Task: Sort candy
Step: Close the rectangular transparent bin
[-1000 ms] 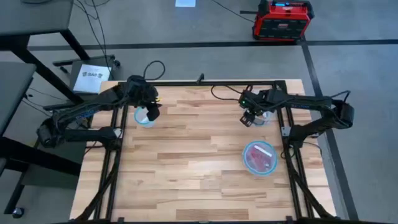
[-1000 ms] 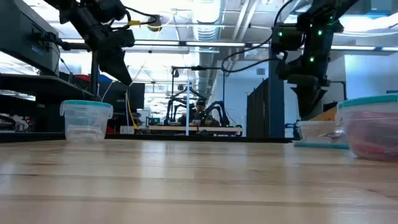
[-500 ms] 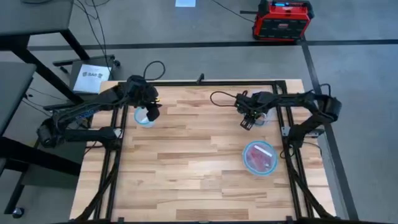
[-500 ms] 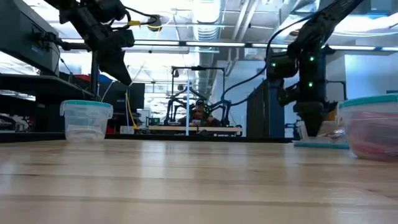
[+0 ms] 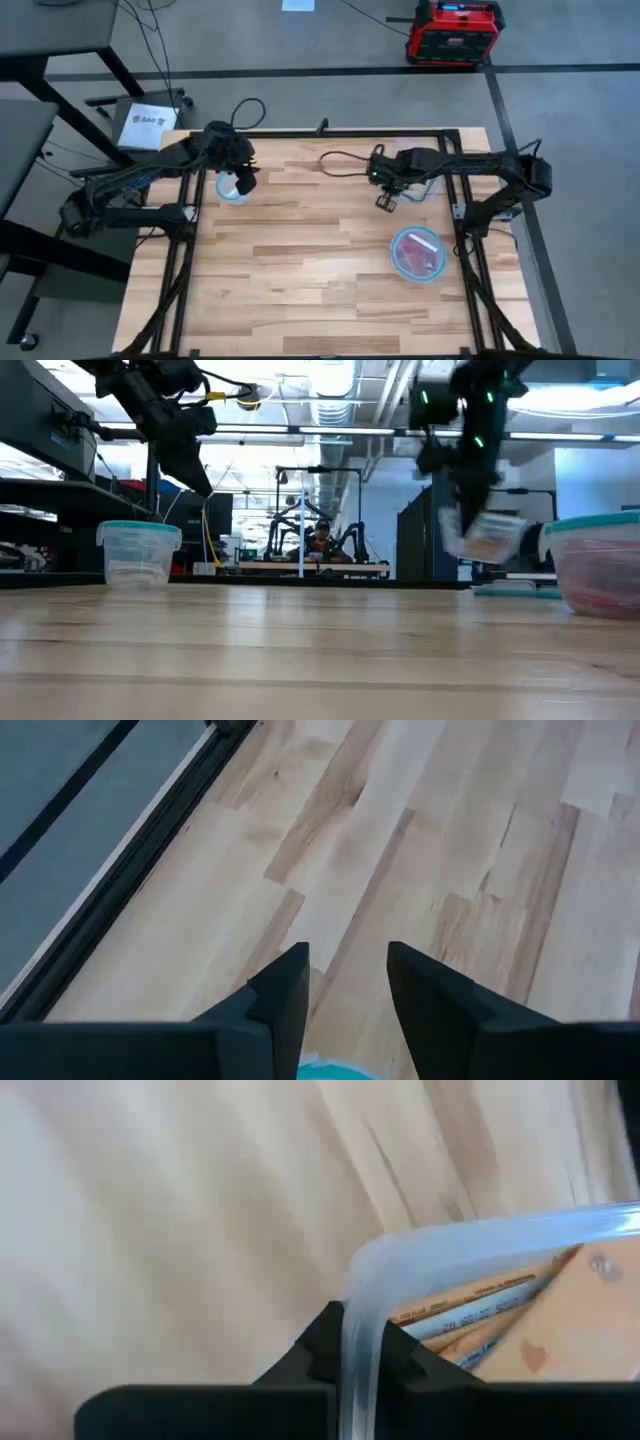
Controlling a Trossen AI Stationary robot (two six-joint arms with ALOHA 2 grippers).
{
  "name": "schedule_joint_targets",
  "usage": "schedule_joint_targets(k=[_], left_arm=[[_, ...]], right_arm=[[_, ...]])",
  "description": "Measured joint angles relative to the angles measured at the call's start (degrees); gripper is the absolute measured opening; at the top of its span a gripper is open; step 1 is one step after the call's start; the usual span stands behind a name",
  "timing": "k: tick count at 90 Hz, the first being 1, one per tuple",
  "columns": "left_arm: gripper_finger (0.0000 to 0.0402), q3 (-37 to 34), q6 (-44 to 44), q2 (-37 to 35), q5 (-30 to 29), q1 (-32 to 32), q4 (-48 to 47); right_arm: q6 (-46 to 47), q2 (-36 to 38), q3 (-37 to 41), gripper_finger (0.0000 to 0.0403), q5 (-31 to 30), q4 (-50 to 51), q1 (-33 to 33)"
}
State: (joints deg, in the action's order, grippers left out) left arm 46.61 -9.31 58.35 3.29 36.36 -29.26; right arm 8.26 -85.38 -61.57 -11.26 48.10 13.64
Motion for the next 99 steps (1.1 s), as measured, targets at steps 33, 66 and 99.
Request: schedule_joint_targets(k=[33,66,99], left_arm=[[0.0123,0.0,0.5,0.0,0.0,0.0,-0.9],[0.0123,0.0,0.8,0.0,0.0,0.0,-1.8],[0.0123,0.0,0.6,0.0,0.0,0.0,-1.8]], right_arm=[[3.8,-17.0,-8.4,0.0007,6.6,-11.2,-12.8],[5.0,-19.7,-23.7,0.0139,7.3,6.4,-13.6],[5.0,-2.3,-11.8,0.0196,-0.7,18.8,-5.4]])
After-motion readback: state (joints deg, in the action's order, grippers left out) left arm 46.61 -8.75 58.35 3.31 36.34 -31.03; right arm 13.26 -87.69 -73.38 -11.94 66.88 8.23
